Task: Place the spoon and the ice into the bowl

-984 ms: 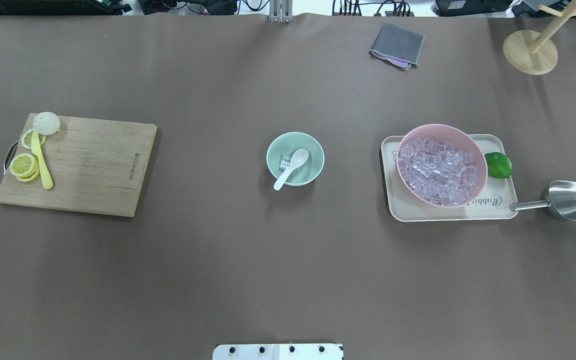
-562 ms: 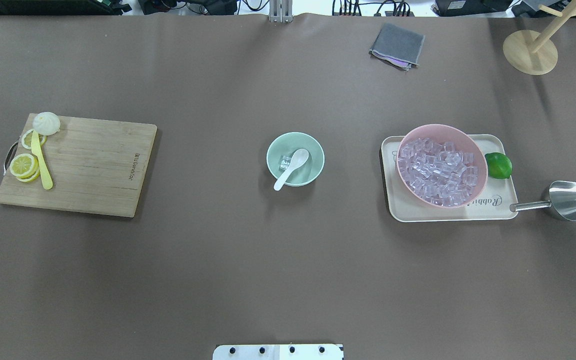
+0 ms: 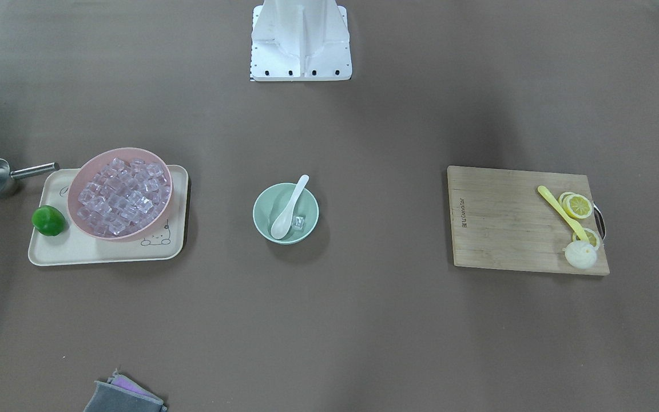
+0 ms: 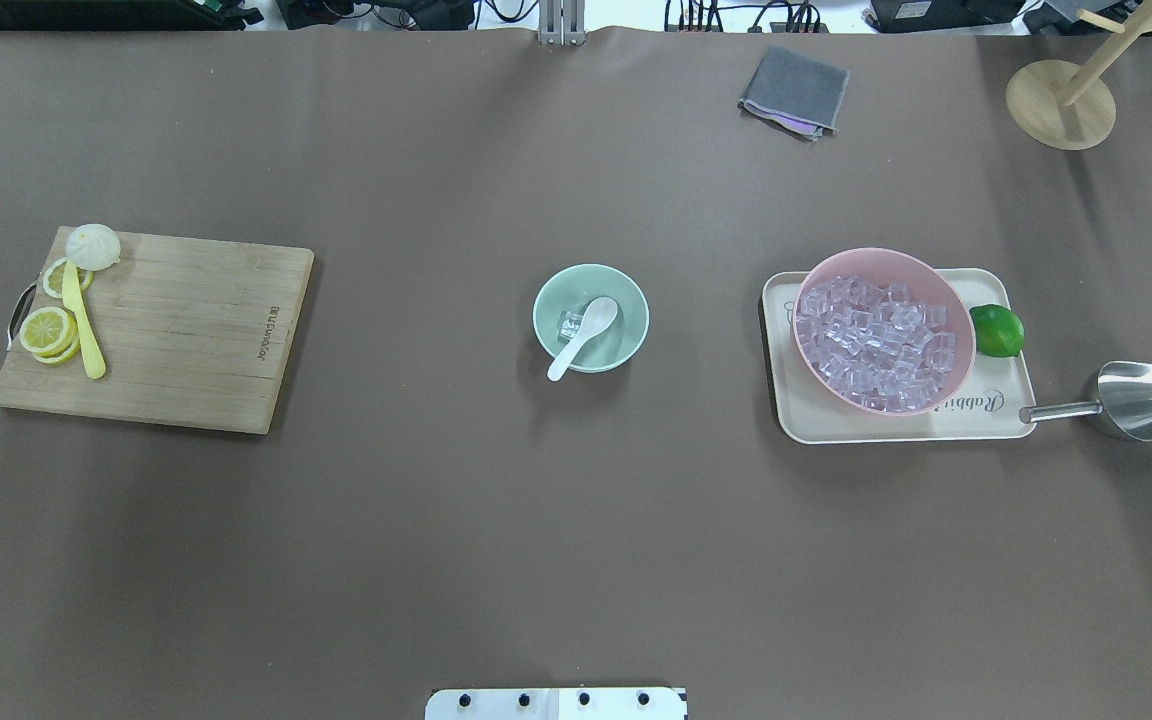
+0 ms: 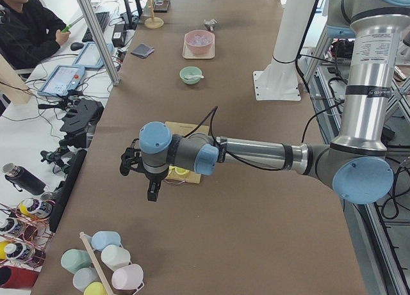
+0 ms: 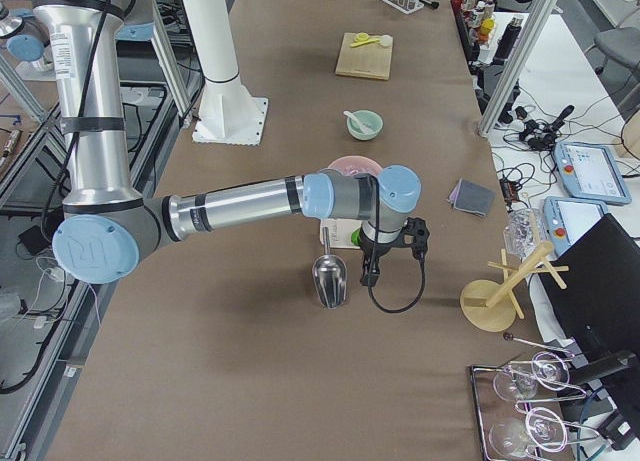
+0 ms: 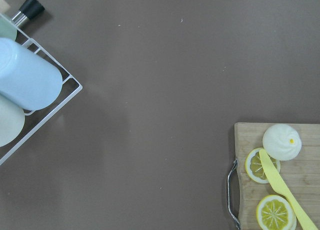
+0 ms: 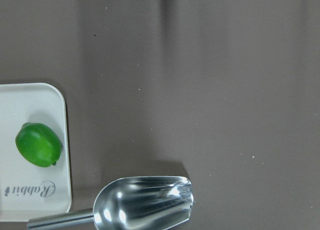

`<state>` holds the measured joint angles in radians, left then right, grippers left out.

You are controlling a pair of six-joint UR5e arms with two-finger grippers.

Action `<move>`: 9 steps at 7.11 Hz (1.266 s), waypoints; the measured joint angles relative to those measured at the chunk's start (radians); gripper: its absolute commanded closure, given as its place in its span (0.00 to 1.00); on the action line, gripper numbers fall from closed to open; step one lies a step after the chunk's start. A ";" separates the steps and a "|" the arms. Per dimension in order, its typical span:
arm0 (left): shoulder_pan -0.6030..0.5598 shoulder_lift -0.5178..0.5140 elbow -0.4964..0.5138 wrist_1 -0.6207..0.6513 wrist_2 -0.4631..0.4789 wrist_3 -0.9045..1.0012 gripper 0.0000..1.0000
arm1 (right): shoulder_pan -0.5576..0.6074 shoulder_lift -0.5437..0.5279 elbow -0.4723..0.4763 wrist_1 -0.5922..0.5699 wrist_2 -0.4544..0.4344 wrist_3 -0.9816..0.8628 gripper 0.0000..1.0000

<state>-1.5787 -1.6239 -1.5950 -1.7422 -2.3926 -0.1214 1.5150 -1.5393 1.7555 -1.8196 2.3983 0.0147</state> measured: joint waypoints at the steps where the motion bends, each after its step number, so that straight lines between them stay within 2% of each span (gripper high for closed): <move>1: 0.000 0.023 -0.006 -0.001 0.001 -0.001 0.02 | 0.030 -0.026 0.015 -0.006 0.003 -0.045 0.00; 4: 0.001 0.074 -0.028 -0.010 0.001 -0.001 0.02 | 0.065 -0.076 0.019 -0.008 0.001 -0.079 0.00; 9: 0.004 0.062 -0.028 -0.007 0.003 -0.001 0.02 | 0.088 -0.100 0.024 -0.008 0.001 -0.079 0.00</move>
<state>-1.5745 -1.5620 -1.6235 -1.7493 -2.3899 -0.1227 1.6025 -1.6398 1.7798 -1.8272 2.3991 -0.0644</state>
